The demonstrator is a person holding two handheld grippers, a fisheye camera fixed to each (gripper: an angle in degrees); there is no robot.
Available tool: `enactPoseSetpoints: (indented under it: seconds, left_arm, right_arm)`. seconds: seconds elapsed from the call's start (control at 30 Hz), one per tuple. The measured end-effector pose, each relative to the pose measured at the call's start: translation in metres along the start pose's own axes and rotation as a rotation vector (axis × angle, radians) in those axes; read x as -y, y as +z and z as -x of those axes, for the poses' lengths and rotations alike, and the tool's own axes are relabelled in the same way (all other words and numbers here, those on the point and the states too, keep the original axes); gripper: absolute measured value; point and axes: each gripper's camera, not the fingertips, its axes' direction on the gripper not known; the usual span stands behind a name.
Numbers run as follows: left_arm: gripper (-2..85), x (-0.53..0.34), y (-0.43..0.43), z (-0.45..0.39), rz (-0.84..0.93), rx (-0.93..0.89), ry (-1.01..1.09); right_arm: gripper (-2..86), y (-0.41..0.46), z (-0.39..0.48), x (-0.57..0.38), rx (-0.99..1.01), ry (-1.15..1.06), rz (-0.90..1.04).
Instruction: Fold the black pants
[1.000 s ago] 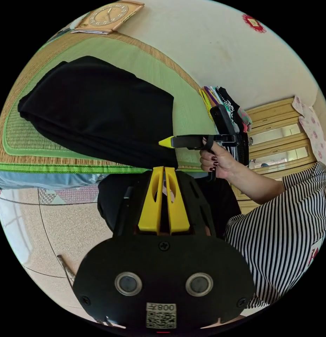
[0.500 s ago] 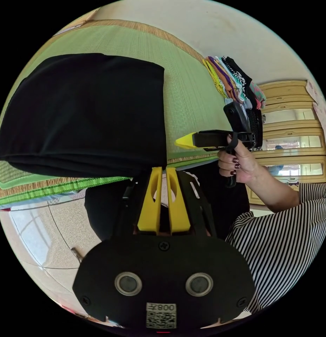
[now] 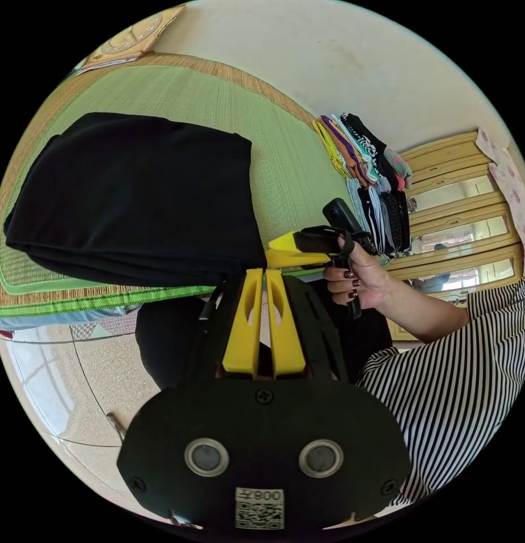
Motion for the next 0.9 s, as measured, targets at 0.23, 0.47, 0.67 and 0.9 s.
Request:
enactPoseSetpoints:
  seconds: [0.23,0.47,0.67,0.9]
  left_arm:
    - [0.5,-0.011,-0.007,0.010,-0.017,-0.002,0.013]
    - [0.5,-0.036,-0.025,0.042,-0.066,-0.097,-0.042]
    - [1.9,-0.079,-0.060,0.101,-0.218,-0.184,-0.207]
    - [8.7,-0.128,-0.083,0.190,-0.518,-0.482,-0.516]
  right_arm:
    - [7.4,0.008,-0.030,0.014,0.076,0.053,-0.012]
    - [3.3,0.010,-0.044,0.020,0.069,0.057,0.003]
    - [2.2,0.008,-0.027,0.029,0.046,-0.037,0.014]
    - [1.8,0.010,-0.006,0.039,0.051,-0.138,0.012]
